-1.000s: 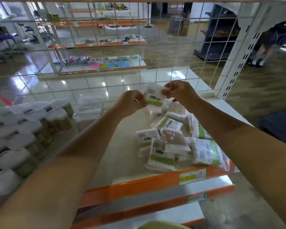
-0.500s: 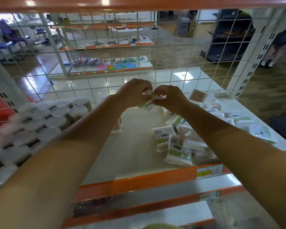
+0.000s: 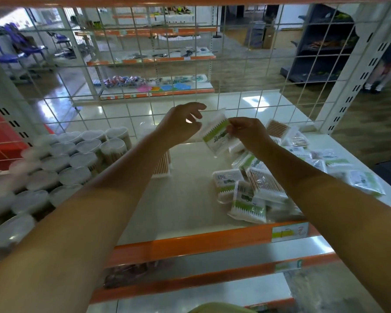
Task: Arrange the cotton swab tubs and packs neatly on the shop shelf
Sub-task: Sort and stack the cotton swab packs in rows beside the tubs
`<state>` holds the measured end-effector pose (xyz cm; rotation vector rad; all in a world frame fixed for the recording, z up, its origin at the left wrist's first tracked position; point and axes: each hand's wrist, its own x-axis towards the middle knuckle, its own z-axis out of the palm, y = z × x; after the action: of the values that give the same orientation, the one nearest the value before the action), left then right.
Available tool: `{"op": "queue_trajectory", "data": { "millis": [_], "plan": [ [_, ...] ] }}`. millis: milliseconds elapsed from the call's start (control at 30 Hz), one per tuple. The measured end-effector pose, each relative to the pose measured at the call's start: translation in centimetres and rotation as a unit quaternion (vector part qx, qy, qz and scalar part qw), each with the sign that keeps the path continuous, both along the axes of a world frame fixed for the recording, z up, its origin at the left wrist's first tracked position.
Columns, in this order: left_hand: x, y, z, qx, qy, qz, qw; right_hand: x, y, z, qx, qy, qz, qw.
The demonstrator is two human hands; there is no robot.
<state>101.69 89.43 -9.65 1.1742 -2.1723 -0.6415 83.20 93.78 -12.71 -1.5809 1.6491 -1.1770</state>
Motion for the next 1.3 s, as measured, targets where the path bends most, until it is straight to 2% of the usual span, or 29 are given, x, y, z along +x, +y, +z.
{"op": "queue_trajectory", "data": {
  "millis": [100,167,267,333,567,700,767,833,900,967,1033,1100,1300],
  "plan": [
    [0.3,-0.1,0.1,0.101,0.099,0.002,0.99,-0.9,0.0,-0.3,0.069,-0.156,-0.005,0.985],
    [0.3,-0.1,0.3,0.151,0.155,-0.003,0.976,-1.3,0.0,-0.7,0.104,-0.226,0.029,0.968],
    [0.0,0.1,0.4,0.18,0.138,-0.041,0.973,-1.6,0.1,-1.4,0.139,-0.298,0.131,0.935],
    [-0.5,0.4,0.4,0.19,0.112,-0.076,0.972,-1.3,0.2,-1.6,0.157,-0.309,0.174,0.922],
    [-1.4,2.1,0.4,0.193,0.085,-0.17,0.963,0.4,0.6,-0.9,0.186,-0.35,0.223,0.891],
    [-1.3,2.3,0.7,0.192,0.067,-0.146,0.968,0.4,0.9,-0.8,0.201,-0.341,0.24,0.886],
    [-1.4,2.1,0.8,0.214,0.079,-0.116,0.967,0.7,0.8,-0.7,0.202,-0.325,0.199,0.902],
    [-1.4,2.1,1.0,0.226,0.088,-0.084,0.966,1.0,0.7,-0.7,0.164,-0.25,0.114,0.947],
    [-1.3,2.0,1.2,0.226,0.093,-0.06,0.968,1.0,0.9,-0.7,0.084,-0.148,0.021,0.985],
    [-1.0,2.0,1.2,0.237,0.107,-0.038,0.965,0.7,1.2,-0.8,0.011,-0.12,-0.012,0.993],
    [-0.7,2.0,1.0,0.247,0.114,-0.016,0.962,0.3,1.3,-1.0,-0.017,-0.133,-0.027,0.991],
    [-0.3,2.0,0.4,0.249,0.1,0.005,0.963,0.4,1.5,-1.0,-0.004,-0.137,-0.016,0.99],
    [1.8,2.8,-1.8,0.254,0.055,0.032,0.965,2.1,1.4,-2.2,0.03,-0.034,0.113,0.993]
  ]
}}
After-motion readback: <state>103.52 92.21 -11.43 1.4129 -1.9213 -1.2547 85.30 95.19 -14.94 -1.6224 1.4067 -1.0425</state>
